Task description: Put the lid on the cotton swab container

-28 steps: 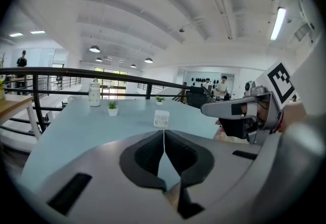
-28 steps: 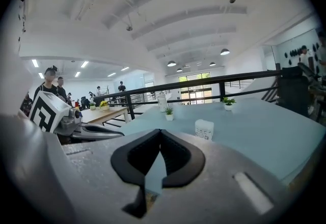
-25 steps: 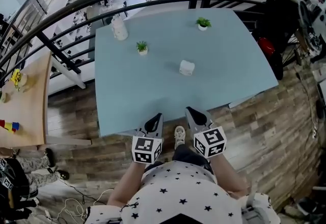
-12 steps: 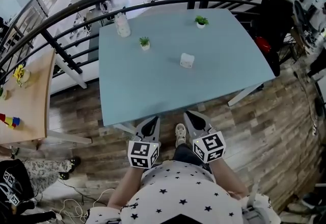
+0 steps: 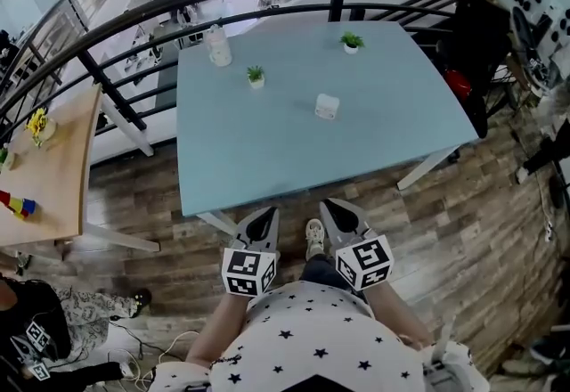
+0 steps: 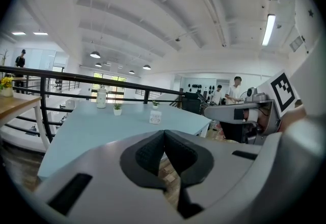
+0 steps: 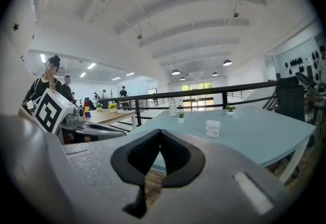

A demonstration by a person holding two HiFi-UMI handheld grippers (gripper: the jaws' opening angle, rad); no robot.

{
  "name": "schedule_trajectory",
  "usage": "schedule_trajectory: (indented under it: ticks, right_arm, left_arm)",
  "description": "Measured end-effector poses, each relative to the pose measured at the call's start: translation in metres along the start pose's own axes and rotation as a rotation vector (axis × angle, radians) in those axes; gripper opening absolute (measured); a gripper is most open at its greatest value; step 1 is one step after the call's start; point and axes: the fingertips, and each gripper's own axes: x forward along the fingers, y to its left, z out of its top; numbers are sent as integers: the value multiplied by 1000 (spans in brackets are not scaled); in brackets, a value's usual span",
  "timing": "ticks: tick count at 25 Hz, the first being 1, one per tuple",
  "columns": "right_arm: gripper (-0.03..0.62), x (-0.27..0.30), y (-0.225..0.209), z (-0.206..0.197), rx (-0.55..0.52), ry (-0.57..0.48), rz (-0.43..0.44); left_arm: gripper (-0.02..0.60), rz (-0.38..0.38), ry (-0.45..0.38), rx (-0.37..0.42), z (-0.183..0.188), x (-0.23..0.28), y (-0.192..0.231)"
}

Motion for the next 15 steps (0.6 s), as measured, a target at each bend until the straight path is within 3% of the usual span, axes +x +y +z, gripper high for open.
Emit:
schedule_trajectory:
  ticks: [15]
  right_arm:
    - [6,-7,0,3,-11,-15,-2]
  left_arm:
    - [3,-13,-7,13,3,-1,-10]
